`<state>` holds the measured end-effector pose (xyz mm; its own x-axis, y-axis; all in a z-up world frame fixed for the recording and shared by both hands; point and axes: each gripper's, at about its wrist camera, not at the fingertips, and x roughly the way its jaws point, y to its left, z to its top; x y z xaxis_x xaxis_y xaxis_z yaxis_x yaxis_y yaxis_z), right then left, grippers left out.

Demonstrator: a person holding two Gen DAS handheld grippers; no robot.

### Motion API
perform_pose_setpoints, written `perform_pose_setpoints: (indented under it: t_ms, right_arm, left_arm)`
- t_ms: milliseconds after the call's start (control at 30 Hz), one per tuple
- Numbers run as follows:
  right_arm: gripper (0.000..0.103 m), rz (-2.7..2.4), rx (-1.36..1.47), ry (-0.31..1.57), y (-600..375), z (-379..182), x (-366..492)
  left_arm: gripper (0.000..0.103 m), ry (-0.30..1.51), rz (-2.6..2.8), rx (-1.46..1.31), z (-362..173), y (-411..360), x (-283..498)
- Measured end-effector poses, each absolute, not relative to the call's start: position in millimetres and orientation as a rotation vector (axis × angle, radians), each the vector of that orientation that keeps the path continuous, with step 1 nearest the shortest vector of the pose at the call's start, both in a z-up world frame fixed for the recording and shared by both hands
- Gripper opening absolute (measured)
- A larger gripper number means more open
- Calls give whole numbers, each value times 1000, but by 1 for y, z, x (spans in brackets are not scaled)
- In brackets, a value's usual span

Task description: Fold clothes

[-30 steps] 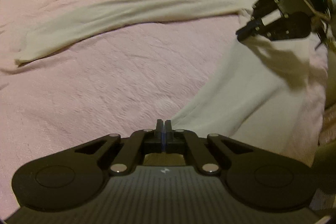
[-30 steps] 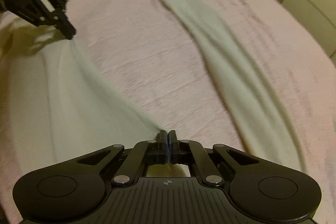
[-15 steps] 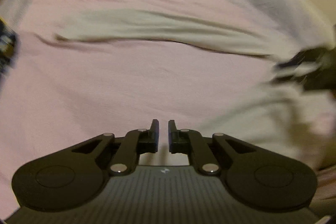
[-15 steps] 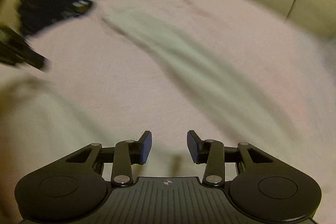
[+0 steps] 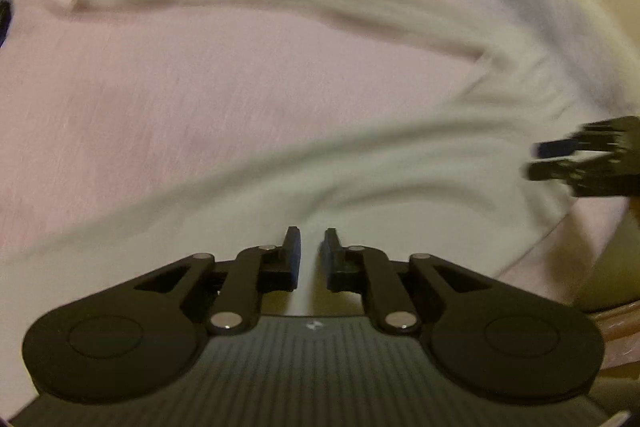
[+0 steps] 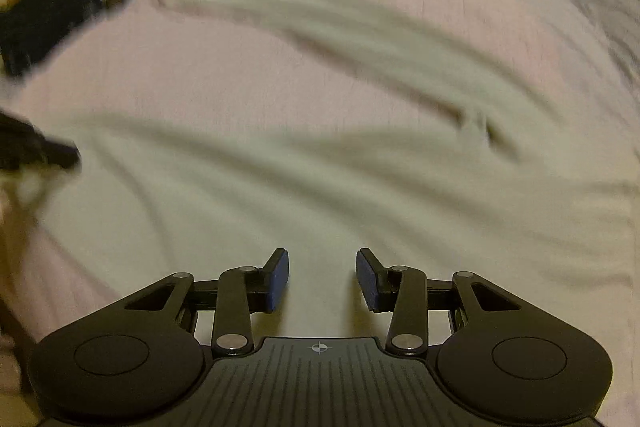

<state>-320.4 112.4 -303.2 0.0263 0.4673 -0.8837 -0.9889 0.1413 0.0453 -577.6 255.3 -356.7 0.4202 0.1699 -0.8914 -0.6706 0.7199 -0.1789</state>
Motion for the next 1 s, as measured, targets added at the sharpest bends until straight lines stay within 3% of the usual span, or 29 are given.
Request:
perform_pose_setpoints:
  t_ms: [233,300,567,700,1000]
  right_arm:
    - [41,1151,-652,1072,91,-254,-322]
    - [41,1110,-630,1111,85,-239,-323]
    - [43,1044,-555,1170,52,-181,-320]
    - [62,992,-517,1158,38,-169,-318]
    - [65,936,-527,1160,27,-156,-326]
  left_arm:
    - [21,1050,710,-706,-289,223,-574]
    - [31,1076,734,-727,-270,214,-568]
    - [38,1092,821,-601,-206,180,-557]
    - [39,1082,854,-541,-186,168,-558]
    - [43,1082,867,-486,-174,160,-564]
